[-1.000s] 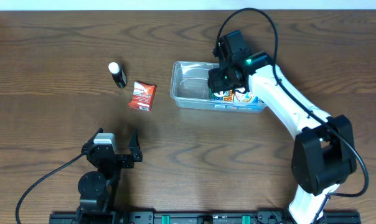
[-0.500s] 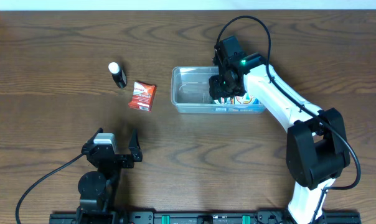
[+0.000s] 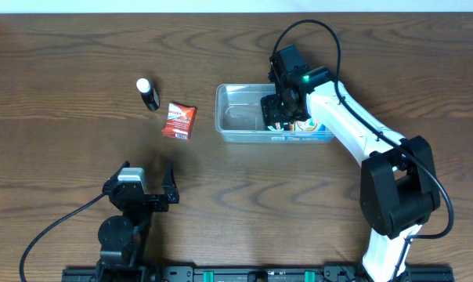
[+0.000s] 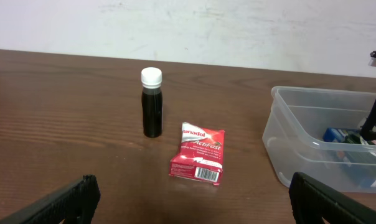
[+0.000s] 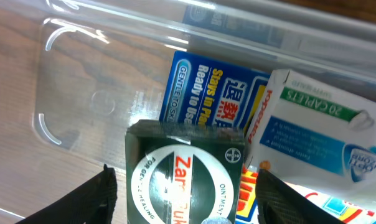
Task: Pack container
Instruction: 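Lower the green tin into the container beside the white box, then open the right gripper and raise it back to the right side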
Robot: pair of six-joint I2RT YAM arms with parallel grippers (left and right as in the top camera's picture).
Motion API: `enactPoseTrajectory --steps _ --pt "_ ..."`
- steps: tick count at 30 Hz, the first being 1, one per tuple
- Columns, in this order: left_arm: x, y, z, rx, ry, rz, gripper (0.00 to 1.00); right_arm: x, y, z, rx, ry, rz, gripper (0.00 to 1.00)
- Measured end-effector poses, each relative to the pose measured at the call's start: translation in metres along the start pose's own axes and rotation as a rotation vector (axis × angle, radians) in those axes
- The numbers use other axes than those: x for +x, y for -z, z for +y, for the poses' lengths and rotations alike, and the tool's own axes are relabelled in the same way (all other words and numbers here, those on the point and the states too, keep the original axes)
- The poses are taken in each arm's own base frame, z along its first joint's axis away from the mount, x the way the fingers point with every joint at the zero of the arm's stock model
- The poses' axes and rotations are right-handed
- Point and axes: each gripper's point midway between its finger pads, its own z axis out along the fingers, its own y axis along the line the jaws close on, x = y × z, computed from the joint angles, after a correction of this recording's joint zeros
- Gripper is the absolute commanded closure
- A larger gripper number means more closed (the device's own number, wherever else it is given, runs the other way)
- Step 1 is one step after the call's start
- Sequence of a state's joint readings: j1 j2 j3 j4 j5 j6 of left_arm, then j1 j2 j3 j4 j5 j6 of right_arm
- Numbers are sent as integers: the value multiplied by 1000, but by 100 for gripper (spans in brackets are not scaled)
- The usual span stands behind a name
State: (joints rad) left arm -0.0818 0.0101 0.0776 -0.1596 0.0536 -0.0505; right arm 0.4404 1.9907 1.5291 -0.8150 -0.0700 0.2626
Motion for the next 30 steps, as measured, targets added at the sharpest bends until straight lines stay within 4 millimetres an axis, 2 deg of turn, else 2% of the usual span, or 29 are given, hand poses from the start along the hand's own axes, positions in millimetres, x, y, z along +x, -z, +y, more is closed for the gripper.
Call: enactPoseTrajectory --steps 3,9,17,20,25,30 --pt "0 0 0 0 0 0 2 -5 0 2 -6 2 -22 39" --pt "0 0 0 0 0 0 2 -14 2 8 -35 14 -50 58" --pt "0 0 0 0 0 0 2 -14 3 14 -59 24 -53 66" --pt "0 0 0 0 0 0 2 -18 3 28 -94 56 -73 73" --pt "0 0 0 0 0 0 2 -15 3 55 -135 121 -89 97" --pt "0 0 0 0 0 0 2 -11 3 69 -152 154 -88 99"
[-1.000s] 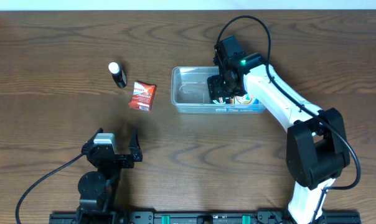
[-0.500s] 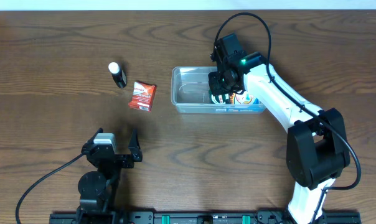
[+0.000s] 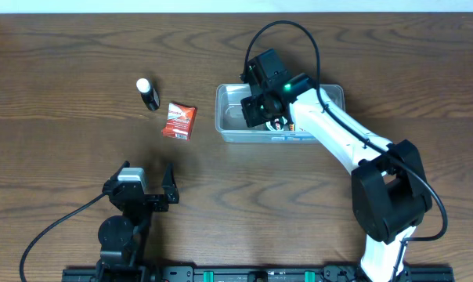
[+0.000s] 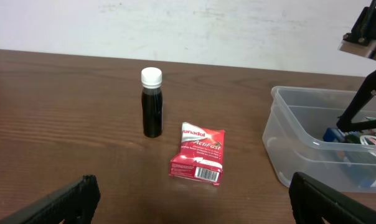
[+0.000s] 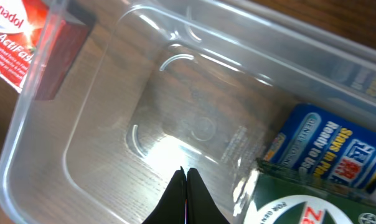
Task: Pack container
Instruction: 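Open the right gripper and raise it back to the right side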
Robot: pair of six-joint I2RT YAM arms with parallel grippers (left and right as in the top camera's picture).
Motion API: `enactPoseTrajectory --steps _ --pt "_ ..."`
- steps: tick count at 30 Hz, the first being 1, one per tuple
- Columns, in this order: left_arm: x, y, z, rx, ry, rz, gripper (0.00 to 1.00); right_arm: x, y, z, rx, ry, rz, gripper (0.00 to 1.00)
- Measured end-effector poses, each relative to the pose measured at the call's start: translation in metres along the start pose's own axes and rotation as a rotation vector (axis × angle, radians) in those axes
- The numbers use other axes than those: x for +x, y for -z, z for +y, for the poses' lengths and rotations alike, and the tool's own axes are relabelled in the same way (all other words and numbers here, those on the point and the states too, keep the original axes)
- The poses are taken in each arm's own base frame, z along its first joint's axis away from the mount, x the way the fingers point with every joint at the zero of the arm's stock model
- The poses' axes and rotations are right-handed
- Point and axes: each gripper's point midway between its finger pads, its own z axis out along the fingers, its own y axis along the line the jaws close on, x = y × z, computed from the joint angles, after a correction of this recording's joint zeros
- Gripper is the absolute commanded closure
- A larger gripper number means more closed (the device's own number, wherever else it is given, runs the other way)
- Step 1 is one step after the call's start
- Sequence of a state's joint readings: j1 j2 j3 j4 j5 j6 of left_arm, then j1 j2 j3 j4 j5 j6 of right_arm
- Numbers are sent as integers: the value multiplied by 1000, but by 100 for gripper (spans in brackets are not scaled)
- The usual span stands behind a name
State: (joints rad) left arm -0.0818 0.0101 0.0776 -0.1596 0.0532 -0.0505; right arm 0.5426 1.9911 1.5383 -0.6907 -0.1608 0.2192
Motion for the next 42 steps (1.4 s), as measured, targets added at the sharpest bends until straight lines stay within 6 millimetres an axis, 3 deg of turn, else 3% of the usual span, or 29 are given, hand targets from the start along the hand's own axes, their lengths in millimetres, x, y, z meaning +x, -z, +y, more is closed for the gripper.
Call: enactPoseTrajectory --steps 12,32,37,42 --pt "0 0 0 0 0 0 2 12 -26 -18 72 12 54 99" --pt "0 0 0 0 0 0 2 8 -20 -51 157 -6 47 99" --pt "0 0 0 0 0 0 2 -21 -5 -33 75 4 -12 99" --pt "0 0 0 0 0 0 2 -60 39 -28 68 4 -74 99"
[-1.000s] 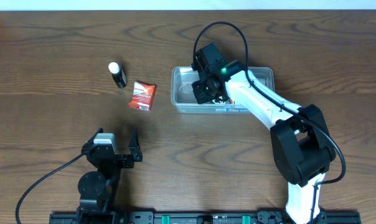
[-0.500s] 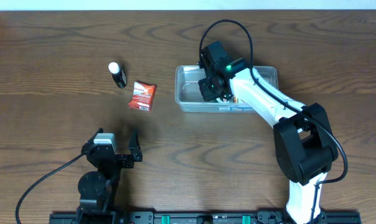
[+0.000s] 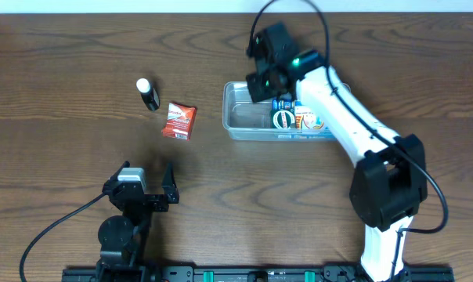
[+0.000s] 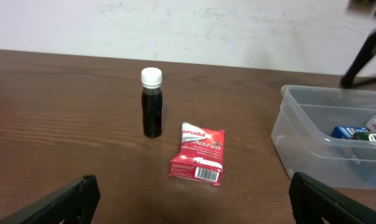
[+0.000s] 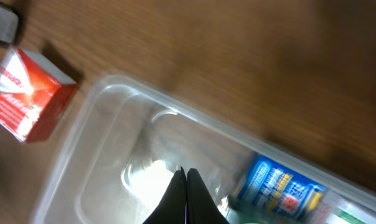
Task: Pack container
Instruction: 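Open the right gripper and raise it back to the right side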
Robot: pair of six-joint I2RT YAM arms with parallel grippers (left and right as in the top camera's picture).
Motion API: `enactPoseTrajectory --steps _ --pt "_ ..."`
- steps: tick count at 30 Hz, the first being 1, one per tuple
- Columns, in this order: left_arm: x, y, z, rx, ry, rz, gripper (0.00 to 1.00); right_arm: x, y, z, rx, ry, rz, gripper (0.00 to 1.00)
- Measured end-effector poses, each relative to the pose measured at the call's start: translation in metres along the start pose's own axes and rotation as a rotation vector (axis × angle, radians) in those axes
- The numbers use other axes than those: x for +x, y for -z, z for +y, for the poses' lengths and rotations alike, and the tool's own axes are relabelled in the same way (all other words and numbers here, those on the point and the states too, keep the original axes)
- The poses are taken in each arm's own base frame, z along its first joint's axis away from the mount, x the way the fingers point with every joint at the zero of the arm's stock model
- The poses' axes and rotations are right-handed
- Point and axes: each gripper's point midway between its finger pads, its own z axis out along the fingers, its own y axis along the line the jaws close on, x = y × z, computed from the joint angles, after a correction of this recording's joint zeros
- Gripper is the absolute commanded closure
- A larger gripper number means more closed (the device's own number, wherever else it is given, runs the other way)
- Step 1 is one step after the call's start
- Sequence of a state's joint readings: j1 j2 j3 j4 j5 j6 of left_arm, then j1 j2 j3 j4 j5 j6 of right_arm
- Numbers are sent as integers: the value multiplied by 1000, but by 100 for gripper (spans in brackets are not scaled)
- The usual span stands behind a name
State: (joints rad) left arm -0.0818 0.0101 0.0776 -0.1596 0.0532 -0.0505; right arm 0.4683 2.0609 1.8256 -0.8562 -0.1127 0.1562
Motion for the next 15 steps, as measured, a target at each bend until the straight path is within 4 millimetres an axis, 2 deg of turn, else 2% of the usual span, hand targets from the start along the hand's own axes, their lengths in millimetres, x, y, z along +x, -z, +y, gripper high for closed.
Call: enactPoseTrajectory --steps 1,4,6,9,13,14,15 --pt "0 0 0 0 0 0 2 -5 9 -6 19 -9 -1 99" --pt "0 0 0 0 0 0 2 -16 38 -41 107 -55 -6 97" --pt "0 0 0 0 0 0 2 -18 56 -80 188 -113 0 94" --pt "0 0 0 0 0 0 2 -11 75 -139 284 -205 16 83" --pt "0 0 0 0 0 0 2 13 101 -224 388 -360 43 28" --pt "0 0 0 0 0 0 2 22 107 -243 410 -397 51 9" --pt "0 0 0 0 0 0 2 31 116 -264 433 -441 55 1"
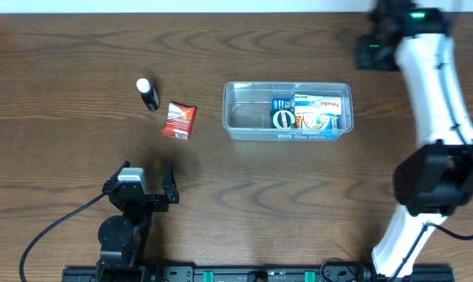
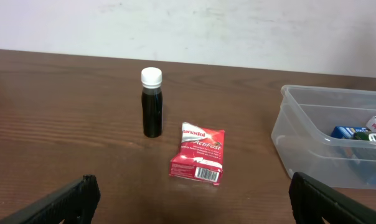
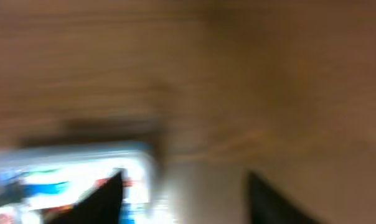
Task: Pack container
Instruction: 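Open the right gripper and raise it back to the right side, then move the left gripper to the red Panadol packet and grasp it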
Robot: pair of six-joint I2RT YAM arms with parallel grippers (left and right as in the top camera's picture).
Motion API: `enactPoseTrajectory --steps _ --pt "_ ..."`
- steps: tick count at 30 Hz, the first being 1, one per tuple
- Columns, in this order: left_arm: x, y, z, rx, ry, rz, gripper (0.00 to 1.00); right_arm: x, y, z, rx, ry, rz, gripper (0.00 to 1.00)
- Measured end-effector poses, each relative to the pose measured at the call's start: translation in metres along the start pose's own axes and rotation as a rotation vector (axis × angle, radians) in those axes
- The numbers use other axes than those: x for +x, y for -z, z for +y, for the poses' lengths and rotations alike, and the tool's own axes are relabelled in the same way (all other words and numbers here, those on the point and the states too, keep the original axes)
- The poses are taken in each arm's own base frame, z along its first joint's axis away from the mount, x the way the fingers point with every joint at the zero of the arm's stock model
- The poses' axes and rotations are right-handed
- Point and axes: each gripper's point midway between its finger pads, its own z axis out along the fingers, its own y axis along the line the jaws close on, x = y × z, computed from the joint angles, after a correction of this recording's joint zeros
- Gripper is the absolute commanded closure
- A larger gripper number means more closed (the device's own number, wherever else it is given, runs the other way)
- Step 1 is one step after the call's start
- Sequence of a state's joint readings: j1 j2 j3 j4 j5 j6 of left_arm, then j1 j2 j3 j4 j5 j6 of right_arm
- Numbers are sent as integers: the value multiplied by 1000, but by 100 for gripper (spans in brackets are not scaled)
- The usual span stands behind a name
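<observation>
The clear plastic container [image 1: 287,110] sits mid-table with a blue box [image 1: 282,104], a round green tin [image 1: 283,119] and a white-and-orange box [image 1: 323,112] in its right half. Its left half is bare. A black bottle with a white cap [image 1: 148,94] [image 2: 152,111] stands left of it, and a red Panadol box [image 1: 178,121] [image 2: 198,161] lies beside the bottle. My right gripper [image 1: 375,47] [image 3: 185,193] hangs open and empty at the back right, beyond the container; its wrist view is blurred. My left gripper [image 1: 146,192] [image 2: 192,186] rests open near the front, facing the bottle and the red box.
The table's back edge runs just behind my right gripper. The dark wood table [image 1: 80,47] stretches bare around the bottle and the red box. My right arm's white links [image 1: 444,94] run down the right side.
My right gripper was shut above the container's back left corner. Now it is open at the back right of the table, away from the container. Nothing else has moved.
My right gripper stood open over the green tin inside the container. Then it was shut low over the container's bare left half. Later it was shut above the back rim, with the container slightly further right. Now it is open, far right. My left arm never moved.
</observation>
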State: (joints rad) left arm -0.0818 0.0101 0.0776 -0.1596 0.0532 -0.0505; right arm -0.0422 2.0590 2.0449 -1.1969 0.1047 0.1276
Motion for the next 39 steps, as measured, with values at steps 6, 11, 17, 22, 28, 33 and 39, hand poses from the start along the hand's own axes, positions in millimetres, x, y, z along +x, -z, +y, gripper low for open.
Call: enactPoseTrajectory --steps 6,11,17,22,28,33,39 --pt "0 0 0 0 0 0 2 6 -5 -90 58 -175 36 1" --pt "0 0 0 0 0 0 2 9 -6 -113 54 -229 42 1" --pt "0 0 0 0 0 0 2 11 -6 -119 51 -245 44 1" --pt "0 0 0 0 0 0 2 10 -6 -118 45 -245 44 1" --pt "0 0 0 0 0 0 2 10 -6 -118 44 -245 44 1" --pt "-4 0 -1 3 -6 -19 2 10 -6 -118 44 -245 44 1" --pt "-11 -2 -6 33 -19 -55 2 11 -6 -118 44 -245 44 1"
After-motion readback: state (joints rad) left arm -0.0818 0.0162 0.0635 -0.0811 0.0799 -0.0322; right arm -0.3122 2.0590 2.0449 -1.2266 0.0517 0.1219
